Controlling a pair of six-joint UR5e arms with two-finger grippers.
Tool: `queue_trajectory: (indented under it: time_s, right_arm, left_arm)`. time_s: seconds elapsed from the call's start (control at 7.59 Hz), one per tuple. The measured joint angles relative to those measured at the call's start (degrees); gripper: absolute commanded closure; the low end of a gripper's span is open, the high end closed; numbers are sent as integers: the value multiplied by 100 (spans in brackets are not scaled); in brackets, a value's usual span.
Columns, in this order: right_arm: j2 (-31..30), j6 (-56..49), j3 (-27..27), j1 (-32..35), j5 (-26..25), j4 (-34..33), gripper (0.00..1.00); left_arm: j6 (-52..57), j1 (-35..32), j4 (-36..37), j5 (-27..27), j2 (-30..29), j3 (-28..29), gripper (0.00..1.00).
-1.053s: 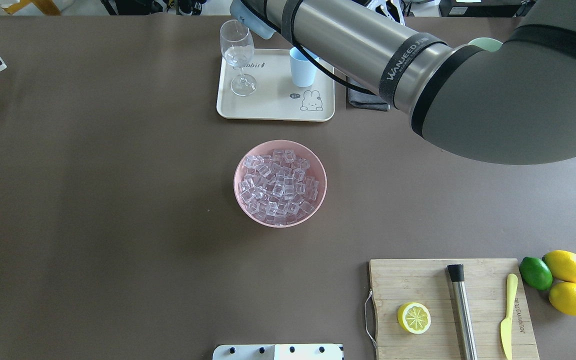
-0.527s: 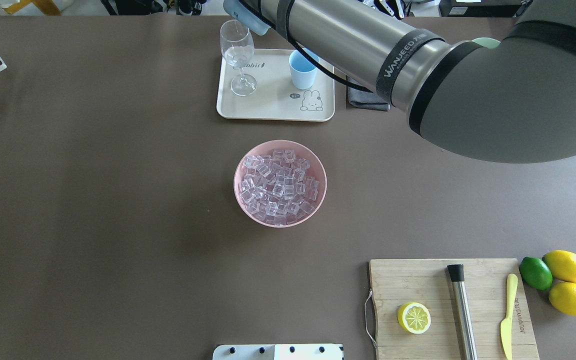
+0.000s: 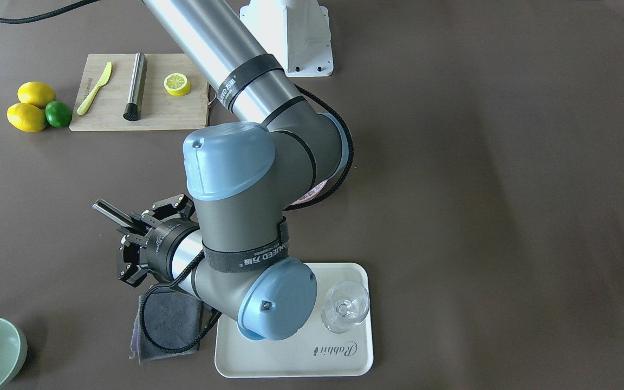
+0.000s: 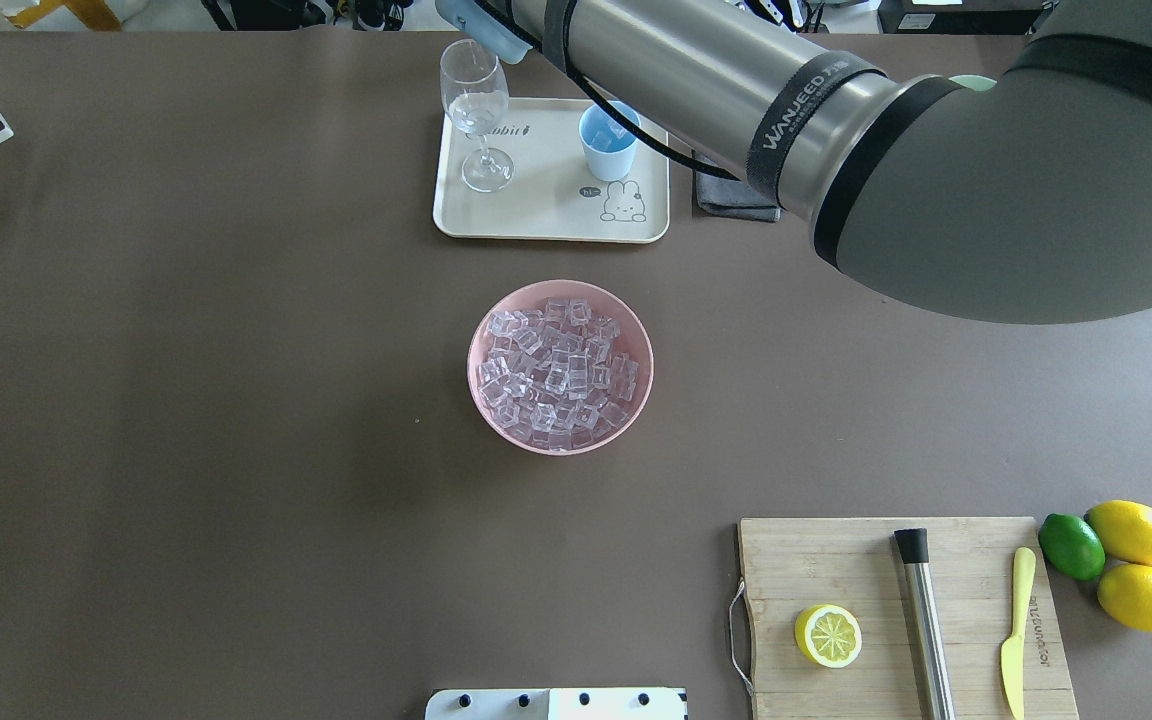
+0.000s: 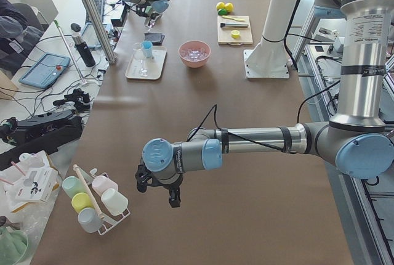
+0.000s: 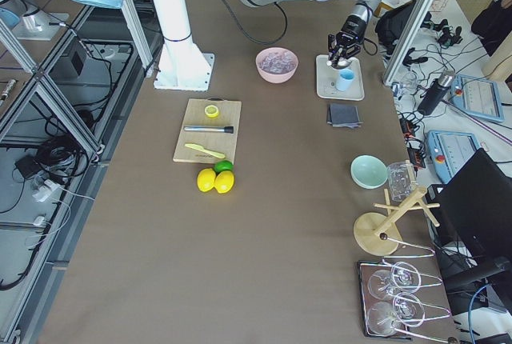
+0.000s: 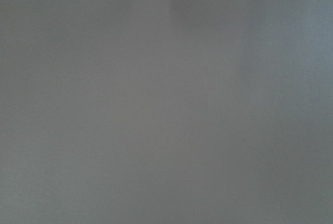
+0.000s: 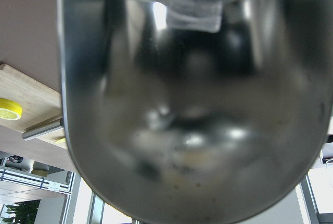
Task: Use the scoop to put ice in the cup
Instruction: 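Tilt the scoop with the right gripper to pour ice into the blue cup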
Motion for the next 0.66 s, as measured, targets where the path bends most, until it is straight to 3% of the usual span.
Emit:
queue_trajectory:
  time_s: [0.66]
  right_arm:
    - [3,72,73,0,-9,48,100]
  left_arm:
    - [0,-1,0,0,0,0,2]
